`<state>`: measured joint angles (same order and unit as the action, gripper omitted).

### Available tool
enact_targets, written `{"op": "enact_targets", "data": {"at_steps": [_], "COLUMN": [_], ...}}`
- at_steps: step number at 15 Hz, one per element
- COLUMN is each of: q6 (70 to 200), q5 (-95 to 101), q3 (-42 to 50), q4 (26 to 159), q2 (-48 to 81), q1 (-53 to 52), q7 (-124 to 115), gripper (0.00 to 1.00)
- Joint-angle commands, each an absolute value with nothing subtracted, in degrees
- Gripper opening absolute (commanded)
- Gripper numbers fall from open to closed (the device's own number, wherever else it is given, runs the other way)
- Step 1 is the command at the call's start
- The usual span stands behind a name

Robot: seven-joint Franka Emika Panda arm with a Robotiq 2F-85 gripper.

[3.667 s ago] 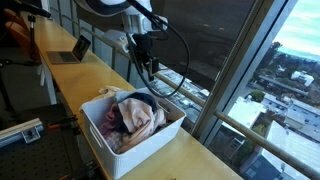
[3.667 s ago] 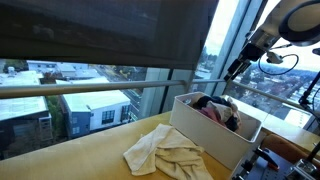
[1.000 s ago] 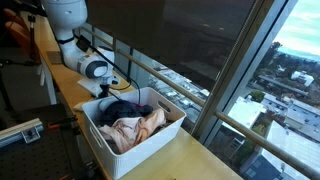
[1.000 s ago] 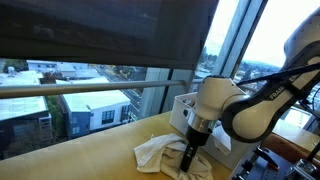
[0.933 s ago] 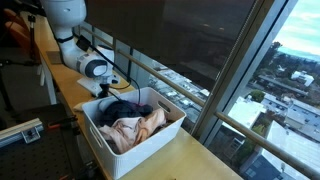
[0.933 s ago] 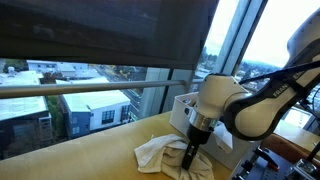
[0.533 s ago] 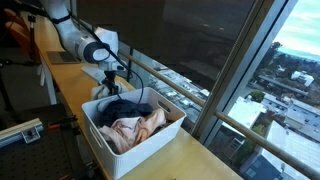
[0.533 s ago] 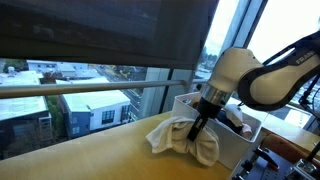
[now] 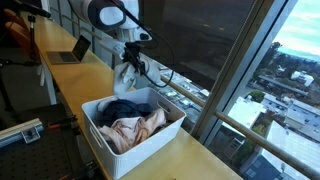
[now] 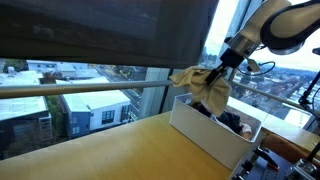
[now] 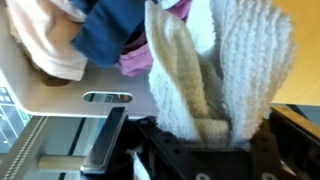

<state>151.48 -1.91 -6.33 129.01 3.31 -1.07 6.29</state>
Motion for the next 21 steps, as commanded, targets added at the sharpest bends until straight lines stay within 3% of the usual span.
{"op": "enact_targets", "data": {"at_steps": [1, 9, 10, 11, 13, 21], "q6": [147.9, 149.5, 149.6, 149.7, 149.2, 148.1], "q5": [-4.4, -2.7, -2.0, -1.6, -1.2, 1.0], "q3": [-2.2, 1.0, 1.0, 1.1, 1.1, 0.2], "q4": [127.7, 131.6, 132.1, 132.5, 132.9, 133.9], "q2": [0.0, 3.2, 3.7, 4.2, 4.4, -0.6], "q1": [1.4, 2.6, 2.6, 2.6, 2.6, 1.2], "q7": [11.4, 11.3, 10.6, 10.1, 9.7, 8.3], "gripper": [0.03, 0.03, 0.15, 0.39, 0.42, 0.98]}}
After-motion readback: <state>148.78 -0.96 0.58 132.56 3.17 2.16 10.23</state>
